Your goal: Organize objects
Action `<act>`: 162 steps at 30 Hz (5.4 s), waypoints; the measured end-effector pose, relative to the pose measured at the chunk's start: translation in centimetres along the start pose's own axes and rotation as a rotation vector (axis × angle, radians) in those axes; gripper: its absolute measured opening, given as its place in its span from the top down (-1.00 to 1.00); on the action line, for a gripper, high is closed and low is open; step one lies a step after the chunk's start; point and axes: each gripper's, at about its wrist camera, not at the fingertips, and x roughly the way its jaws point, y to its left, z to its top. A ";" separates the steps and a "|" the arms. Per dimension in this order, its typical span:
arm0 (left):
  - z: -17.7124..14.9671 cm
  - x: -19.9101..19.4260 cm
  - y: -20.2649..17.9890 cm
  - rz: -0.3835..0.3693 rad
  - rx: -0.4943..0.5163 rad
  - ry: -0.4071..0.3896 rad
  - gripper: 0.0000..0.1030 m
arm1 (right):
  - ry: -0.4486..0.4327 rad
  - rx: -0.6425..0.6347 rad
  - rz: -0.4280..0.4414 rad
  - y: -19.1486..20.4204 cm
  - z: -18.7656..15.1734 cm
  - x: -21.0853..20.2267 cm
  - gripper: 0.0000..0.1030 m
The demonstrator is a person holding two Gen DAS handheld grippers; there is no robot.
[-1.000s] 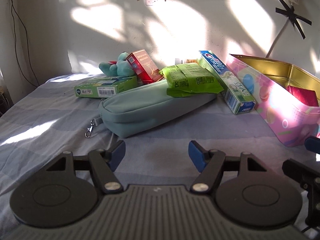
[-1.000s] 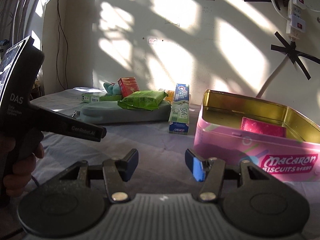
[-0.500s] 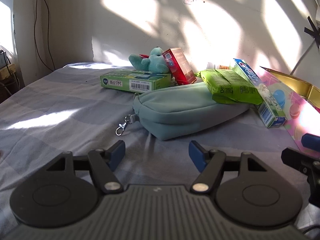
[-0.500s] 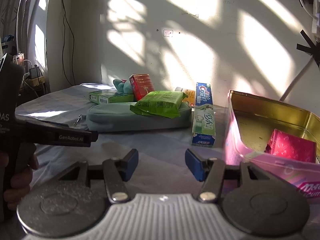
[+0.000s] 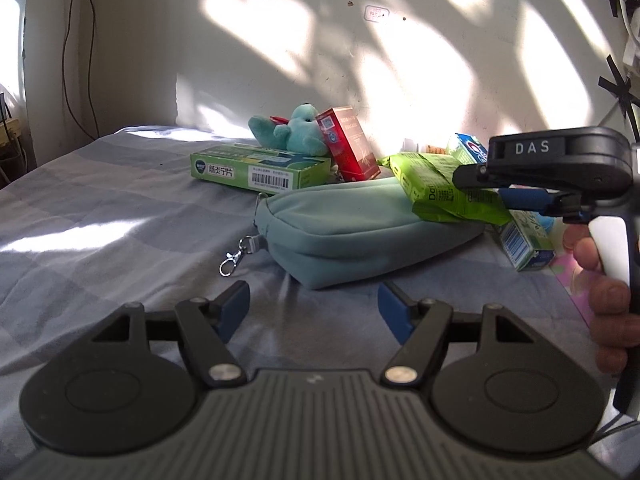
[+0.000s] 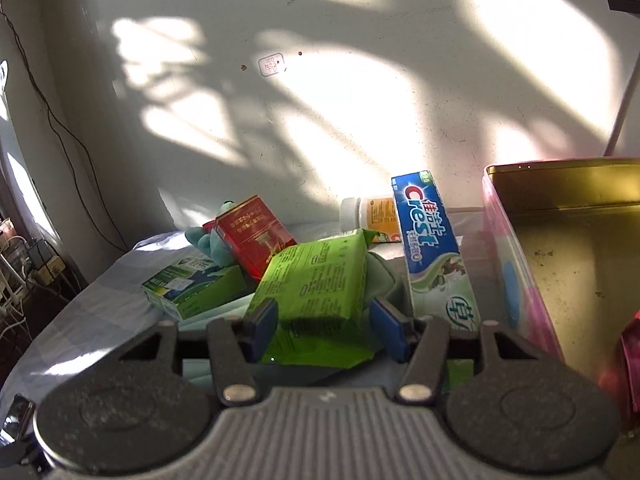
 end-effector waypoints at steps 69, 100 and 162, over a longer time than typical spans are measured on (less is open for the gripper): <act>7.3 0.2 -16.1 -0.663 0.057 0.006 0.30 | -0.256 -0.481 -0.234 -4.5 -4.8 -15.2 -0.05; 2.3 -4.3 -16.8 -0.326 0.233 0.013 0.00 | -0.297 -0.263 -0.288 -6.8 -8.5 -20.3 -0.14; 5.0 3.8 8.0 -0.188 -0.293 0.187 -0.48 | -0.081 -0.441 -0.075 2.3 -13.2 -14.6 -0.15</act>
